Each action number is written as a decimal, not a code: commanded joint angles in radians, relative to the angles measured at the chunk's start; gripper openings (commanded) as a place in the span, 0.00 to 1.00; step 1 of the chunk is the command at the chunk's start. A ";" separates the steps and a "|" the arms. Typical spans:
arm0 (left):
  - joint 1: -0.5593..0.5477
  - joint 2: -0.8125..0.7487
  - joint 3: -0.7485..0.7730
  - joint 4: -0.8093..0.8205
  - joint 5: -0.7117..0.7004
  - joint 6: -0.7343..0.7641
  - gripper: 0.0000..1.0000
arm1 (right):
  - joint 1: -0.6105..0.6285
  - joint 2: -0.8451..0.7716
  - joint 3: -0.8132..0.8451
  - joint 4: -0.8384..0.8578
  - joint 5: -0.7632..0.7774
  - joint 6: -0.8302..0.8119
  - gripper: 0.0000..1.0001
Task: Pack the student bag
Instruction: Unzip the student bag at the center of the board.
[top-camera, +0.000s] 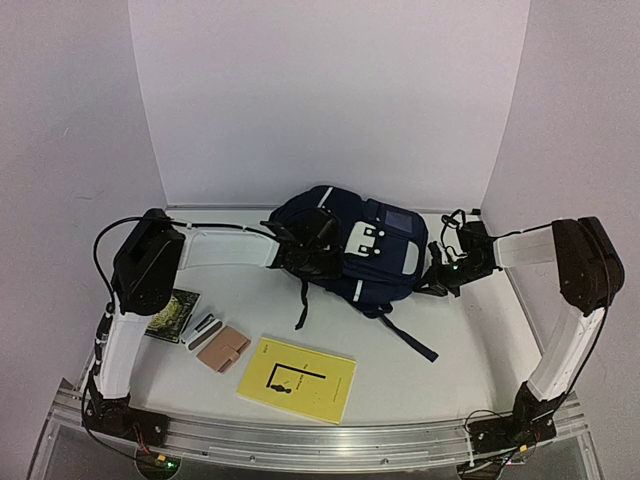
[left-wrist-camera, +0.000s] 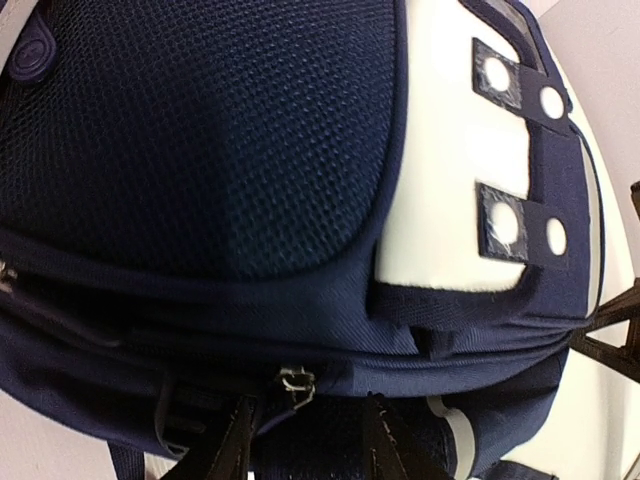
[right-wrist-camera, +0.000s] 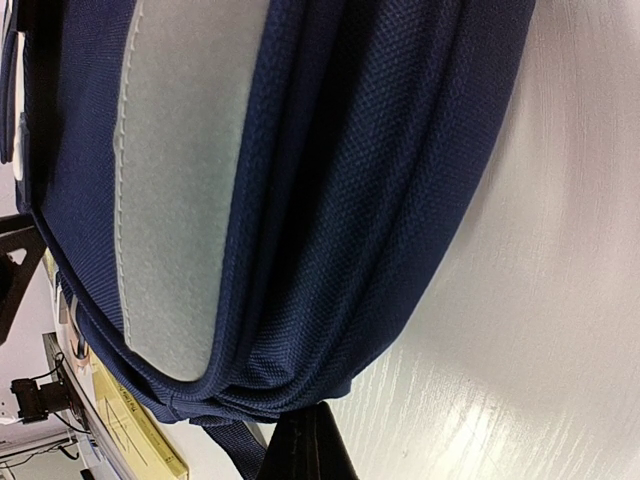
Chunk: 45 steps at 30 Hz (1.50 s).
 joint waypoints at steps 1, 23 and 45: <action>0.009 0.075 0.084 -0.036 0.028 0.012 0.35 | -0.005 -0.023 -0.014 -0.024 -0.005 -0.018 0.00; 0.006 0.187 0.123 -0.119 -0.044 0.112 0.08 | -0.006 -0.016 -0.014 -0.024 0.004 -0.016 0.00; 0.065 -0.192 -0.103 -0.153 -0.079 0.205 0.00 | -0.072 -0.042 -0.001 -0.066 0.165 -0.037 0.00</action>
